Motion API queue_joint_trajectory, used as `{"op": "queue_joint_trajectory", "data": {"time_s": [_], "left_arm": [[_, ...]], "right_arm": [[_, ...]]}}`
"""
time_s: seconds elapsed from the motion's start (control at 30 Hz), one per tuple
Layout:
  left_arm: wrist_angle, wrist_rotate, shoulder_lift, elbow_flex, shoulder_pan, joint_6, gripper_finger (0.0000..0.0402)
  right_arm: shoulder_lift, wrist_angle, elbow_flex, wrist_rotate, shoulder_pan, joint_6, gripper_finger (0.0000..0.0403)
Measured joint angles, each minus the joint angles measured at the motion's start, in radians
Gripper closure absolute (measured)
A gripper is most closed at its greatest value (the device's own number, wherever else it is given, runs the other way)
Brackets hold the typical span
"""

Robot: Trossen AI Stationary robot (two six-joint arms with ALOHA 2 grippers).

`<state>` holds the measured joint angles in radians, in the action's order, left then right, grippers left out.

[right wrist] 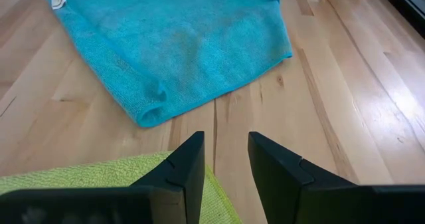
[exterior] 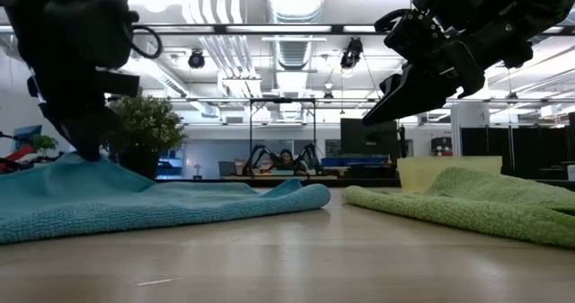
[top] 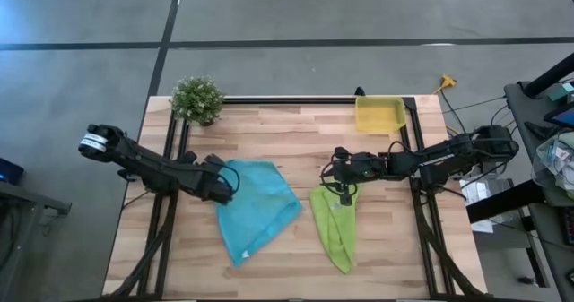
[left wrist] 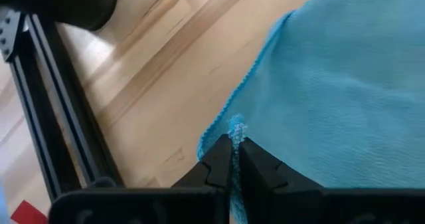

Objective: Roll microfiber towels into tight, uniform cylinder then place into a basket
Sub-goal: Fold the blue microfiber towel

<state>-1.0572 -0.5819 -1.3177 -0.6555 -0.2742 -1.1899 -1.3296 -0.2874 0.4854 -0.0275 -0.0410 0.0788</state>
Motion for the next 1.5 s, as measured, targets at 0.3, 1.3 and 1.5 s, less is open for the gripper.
{"op": "queue_joint_trajectory", "data": {"time_s": [0.3,1.3,1.5], "left_arm": [[0.001,-0.022,-0.001,0.033,-0.009,-0.088,0.0384],[0.011,-0.087,0.001,-0.014,-0.017,-0.091,0.0207],[0.025,-0.092,0.0,0.015,-0.049,-0.143,0.0207]], "right_arm": [[0.0,-0.004,0.0,0.0,0.0,0.035,0.0291],[-0.336,-0.172,0.151,0.115,-0.021,0.132,0.0191],[-0.464,-0.102,0.266,0.116,-0.02,0.162,0.0192]]}}
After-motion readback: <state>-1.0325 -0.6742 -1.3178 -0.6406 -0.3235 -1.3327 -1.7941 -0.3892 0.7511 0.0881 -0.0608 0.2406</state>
